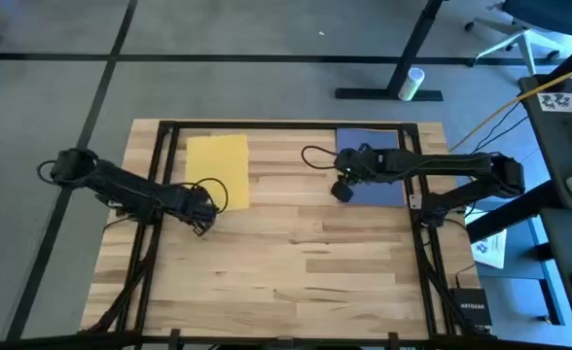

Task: Organize paper
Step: Move the yellow paper to the top left of the table, then move the violet paper to the bottom left of the table

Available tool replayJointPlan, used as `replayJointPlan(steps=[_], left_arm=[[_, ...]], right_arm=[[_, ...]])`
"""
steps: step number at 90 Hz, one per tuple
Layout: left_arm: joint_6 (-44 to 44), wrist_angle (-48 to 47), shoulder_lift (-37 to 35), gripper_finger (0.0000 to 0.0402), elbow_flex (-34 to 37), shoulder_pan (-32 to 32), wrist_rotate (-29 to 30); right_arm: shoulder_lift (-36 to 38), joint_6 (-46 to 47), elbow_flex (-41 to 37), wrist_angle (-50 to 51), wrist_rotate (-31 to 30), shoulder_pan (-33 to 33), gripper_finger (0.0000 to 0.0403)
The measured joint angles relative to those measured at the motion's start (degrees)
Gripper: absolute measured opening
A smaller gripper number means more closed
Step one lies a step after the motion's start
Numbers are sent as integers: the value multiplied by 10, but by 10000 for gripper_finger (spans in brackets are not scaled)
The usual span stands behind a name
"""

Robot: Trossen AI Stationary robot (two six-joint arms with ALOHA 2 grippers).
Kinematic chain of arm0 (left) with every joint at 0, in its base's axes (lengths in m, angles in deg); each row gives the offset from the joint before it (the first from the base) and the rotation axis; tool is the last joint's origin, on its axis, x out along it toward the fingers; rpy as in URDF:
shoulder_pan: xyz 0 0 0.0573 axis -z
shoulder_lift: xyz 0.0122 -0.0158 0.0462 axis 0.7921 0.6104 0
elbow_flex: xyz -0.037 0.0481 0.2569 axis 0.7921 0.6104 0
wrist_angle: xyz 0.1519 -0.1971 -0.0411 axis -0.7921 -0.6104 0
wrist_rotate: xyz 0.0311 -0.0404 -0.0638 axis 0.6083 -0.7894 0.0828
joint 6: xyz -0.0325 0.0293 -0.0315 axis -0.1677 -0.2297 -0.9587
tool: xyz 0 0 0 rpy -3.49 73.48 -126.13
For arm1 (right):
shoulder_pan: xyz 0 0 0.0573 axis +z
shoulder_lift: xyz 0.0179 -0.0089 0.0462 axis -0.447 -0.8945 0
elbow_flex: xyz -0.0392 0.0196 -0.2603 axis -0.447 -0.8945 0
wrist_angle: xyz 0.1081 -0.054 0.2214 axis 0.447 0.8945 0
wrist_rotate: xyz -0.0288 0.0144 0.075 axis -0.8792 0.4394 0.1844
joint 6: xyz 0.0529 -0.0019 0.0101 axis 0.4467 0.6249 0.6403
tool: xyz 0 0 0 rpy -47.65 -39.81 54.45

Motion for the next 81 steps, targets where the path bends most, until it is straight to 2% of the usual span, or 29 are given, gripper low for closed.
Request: replayJointPlan(steps=[33, 56, 67, 81], left_arm=[[-20, -7, -7, 0, 0, 0, 12], [6, 9, -23, 0, -35, 1, 28], [23, 64, -36, 0, -46, 8, 58], [75, 209, -50, 0, -46, 24, 100]], right_arm=[[0, -14, 0, 0, 0, 0, 0], [0, -41, 0, 1, 14, 16, 0], [0, -54, 1, 16, 19, 61, 0], [0, -23, -2, 25, 8, 130, 0]])
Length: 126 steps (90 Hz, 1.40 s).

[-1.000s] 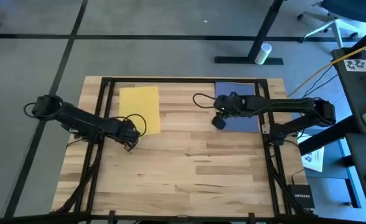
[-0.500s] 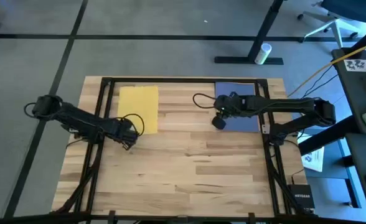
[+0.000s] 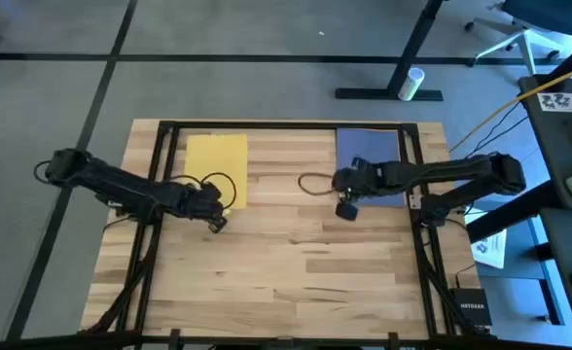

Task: Organize paper
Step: Move the violet paper to the bottom left of the table

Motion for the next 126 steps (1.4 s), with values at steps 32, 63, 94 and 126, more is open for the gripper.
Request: replayJointPlan(steps=[32, 63, 94, 126], left_arm=[[240, 305, 2, 0, 3, -5, 38], [309, 300, 2, 0, 3, -34, 37], [347, 300, 2, 0, 3, -65, 37], [354, 293, 2, 0, 3, -70, 37]], right_arm=[[-3, 71, -103, -85, -23, 54, 51], [-3, 64, -160, -157, -20, 54, 101], [-54, 53, -163, -184, -35, 48, 97], [-78, 53, -163, -193, -32, -1, 97]])
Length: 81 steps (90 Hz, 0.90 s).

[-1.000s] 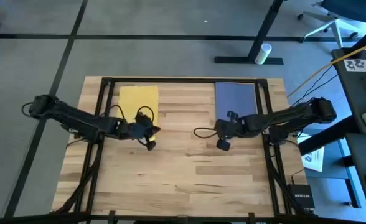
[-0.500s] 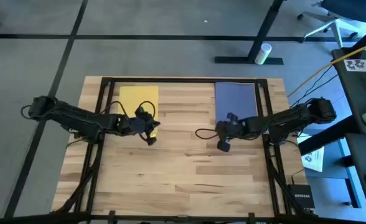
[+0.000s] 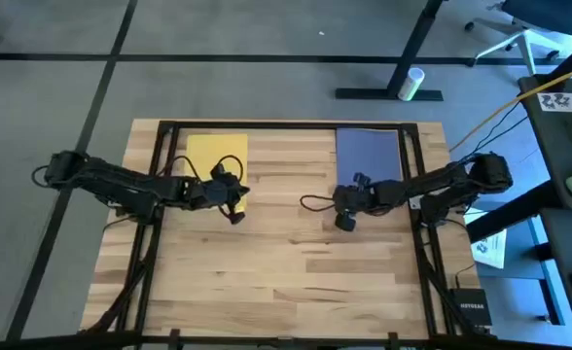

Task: Organize paper
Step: Move the violet paper to the bottom left of the table

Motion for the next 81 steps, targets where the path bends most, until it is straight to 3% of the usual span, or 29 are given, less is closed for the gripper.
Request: replayJointPlan(steps=[54, 81], left_arm=[[2, -10, 0, 0, 0, 0, 0], [2, -19, 0, 0, 0, 0, 0]], right_arm=[[-29, -16, 2, -20, 34, -10, 92], [-27, -12, 7, -8, 38, -9, 5]])
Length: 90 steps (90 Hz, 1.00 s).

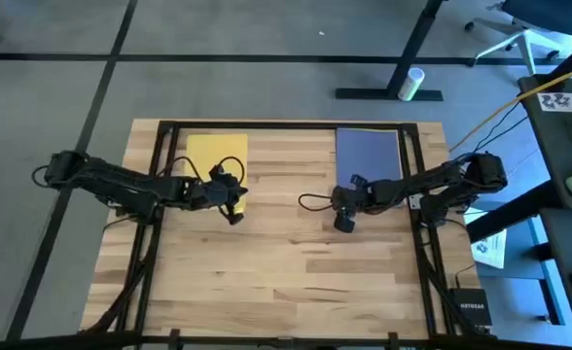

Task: Organize paper
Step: Move the violet paper to the bottom left of the table

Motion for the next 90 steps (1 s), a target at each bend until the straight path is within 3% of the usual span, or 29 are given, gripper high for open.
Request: replayJointPlan(steps=[21, 44, 57, 69, 90], left_arm=[[0, 0, 0, 0, 0, 0, 0], [-5, 0, 0, 0, 0, 1, 0], [-10, 0, 0, 0, 0, 1, 0], [-15, -1, 0, 0, 0, 1, 0], [-15, -5, 0, 0, 0, 1, 0]], right_arm=[[0, 1, 47, 38, 13, 0, 2], [0, -5, 106, 41, 70, 0, 0], [0, 9, 116, 79, 57, 0, 4], [-6, 26, 115, 133, 33, 0, 32], [-23, 27, 115, 129, 29, 0, 93]])
